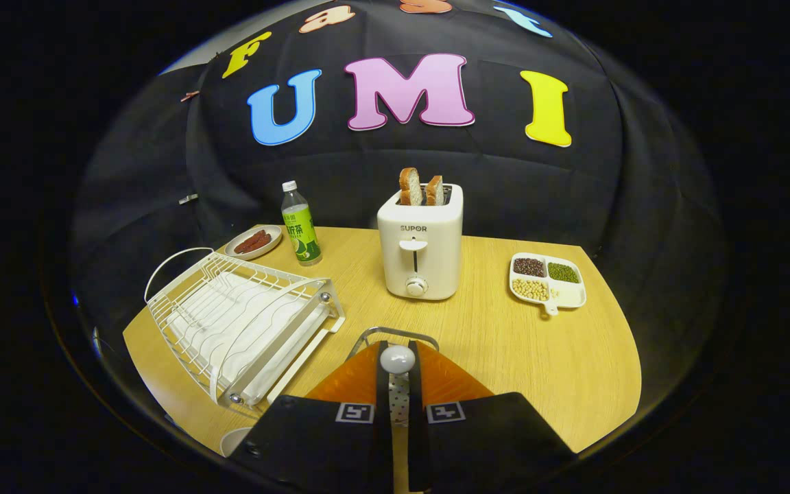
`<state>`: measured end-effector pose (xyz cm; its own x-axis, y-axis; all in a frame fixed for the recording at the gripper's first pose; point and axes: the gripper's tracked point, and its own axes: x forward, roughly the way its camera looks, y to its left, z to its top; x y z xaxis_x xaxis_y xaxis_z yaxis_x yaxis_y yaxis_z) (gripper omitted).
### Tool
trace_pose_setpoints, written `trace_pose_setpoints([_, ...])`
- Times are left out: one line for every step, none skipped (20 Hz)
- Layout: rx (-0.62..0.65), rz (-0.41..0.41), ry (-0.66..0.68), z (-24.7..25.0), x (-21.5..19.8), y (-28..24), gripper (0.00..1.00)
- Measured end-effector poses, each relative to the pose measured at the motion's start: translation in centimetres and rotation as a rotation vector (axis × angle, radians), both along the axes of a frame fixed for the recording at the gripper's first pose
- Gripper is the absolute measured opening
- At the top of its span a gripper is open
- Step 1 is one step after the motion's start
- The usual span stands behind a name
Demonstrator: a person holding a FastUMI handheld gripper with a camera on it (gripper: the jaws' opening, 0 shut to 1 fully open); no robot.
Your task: Take the plate from the dish rack, then take the spoon from the basket and place it into the plate.
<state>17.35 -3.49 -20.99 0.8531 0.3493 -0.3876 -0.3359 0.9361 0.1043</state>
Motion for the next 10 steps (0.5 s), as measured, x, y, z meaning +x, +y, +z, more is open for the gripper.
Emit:
trace_pose_setpoints([0.004,0.011,-0.009,0.7,-0.1,0.0,0.13])
trace_pose_setpoints([0.007,0.020,-0.019,1.4,-0.1,0.0,0.13])
trace_pose_setpoints([0.014,0.033,-0.031,2.4,-0.2,0.0,0.13])
trace_pose_setpoints([0.021,0.044,-0.040,3.4,-0.4,0.0,0.13])
trace_pose_setpoints([0.032,0.054,-0.046,4.4,-0.8,-0.1,0.13])
trace_pose_setpoints([0.052,0.071,-0.055,5.5,-1.4,-0.1,0.13])
trace_pose_setpoints([0.071,0.089,-0.066,6.7,-2.1,-0.1,0.13])
trace_pose_setpoints([0.085,0.112,-0.071,7.7,-2.9,0.0,0.13])
trace_pose_setpoints([0.095,0.137,-0.069,8.2,-3.8,0.1,0.13])
trace_pose_setpoints([0.104,0.164,-0.062,8.6,-4.7,0.3,0.13])
